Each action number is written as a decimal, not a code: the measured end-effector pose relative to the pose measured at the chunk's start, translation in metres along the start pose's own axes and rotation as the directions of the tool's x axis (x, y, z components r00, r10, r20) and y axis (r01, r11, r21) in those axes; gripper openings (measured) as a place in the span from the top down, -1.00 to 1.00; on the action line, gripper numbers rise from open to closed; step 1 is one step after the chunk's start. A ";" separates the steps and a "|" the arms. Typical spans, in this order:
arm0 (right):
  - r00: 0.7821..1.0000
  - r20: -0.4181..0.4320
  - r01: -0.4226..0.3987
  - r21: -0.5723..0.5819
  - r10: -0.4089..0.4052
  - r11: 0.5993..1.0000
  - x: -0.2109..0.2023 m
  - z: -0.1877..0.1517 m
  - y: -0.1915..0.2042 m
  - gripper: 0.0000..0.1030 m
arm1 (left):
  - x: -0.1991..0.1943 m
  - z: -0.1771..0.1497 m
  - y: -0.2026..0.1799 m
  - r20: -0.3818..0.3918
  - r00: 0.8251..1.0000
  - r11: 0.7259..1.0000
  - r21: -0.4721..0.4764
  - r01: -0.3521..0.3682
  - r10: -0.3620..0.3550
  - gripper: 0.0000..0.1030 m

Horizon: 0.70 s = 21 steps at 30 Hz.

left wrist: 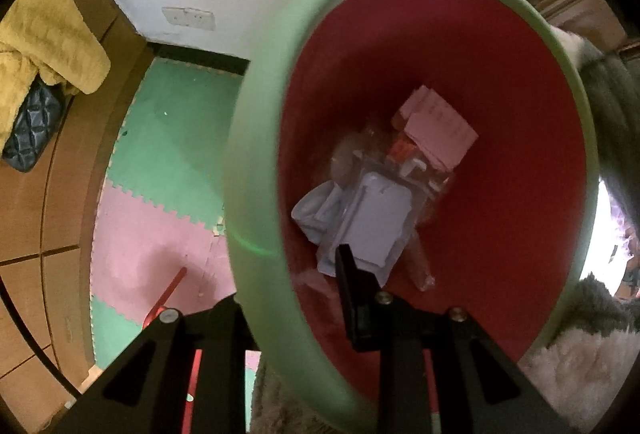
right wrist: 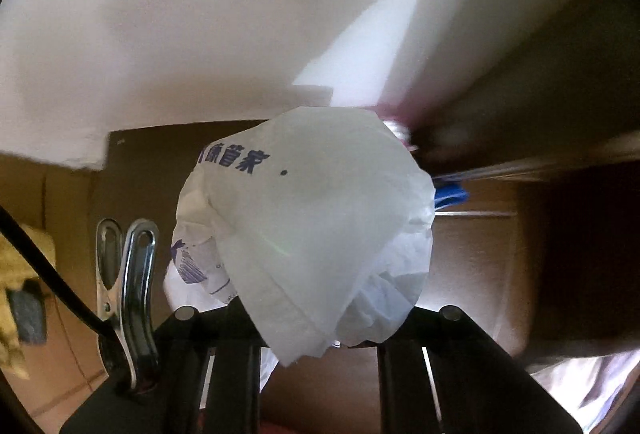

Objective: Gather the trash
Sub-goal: 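Close the right tool on the white plastic bag and lift it, then carry the white plastic bag over the bucket with the right tool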

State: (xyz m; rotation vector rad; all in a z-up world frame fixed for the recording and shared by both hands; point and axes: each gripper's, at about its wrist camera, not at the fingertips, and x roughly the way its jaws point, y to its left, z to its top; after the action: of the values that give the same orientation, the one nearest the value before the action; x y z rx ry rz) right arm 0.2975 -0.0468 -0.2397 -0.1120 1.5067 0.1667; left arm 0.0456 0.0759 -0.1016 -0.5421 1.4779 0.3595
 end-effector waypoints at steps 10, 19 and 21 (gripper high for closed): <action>0.978 0.206 0.018 -0.254 0.036 0.967 -0.107 -0.051 0.006 0.70 | -0.004 -0.001 0.013 0.029 0.999 0.996 -0.080 0.035 -0.033 0.54; 0.871 0.443 -0.015 -0.409 0.213 0.913 -0.254 -0.130 -0.013 0.69 | -0.010 0.007 0.018 0.045 0.998 0.994 -0.105 0.039 -0.035 0.54; 0.848 0.470 -0.005 -0.456 0.245 0.890 -0.280 -0.149 -0.015 0.68 | -0.013 0.007 0.017 0.054 0.998 0.993 -0.109 0.048 -0.042 0.54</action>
State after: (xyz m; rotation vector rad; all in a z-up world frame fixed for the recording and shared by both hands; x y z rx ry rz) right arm 0.1384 -0.0994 0.0305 -0.3048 0.9090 0.6038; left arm 0.0415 0.0948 -0.0907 -0.6486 1.3997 0.4186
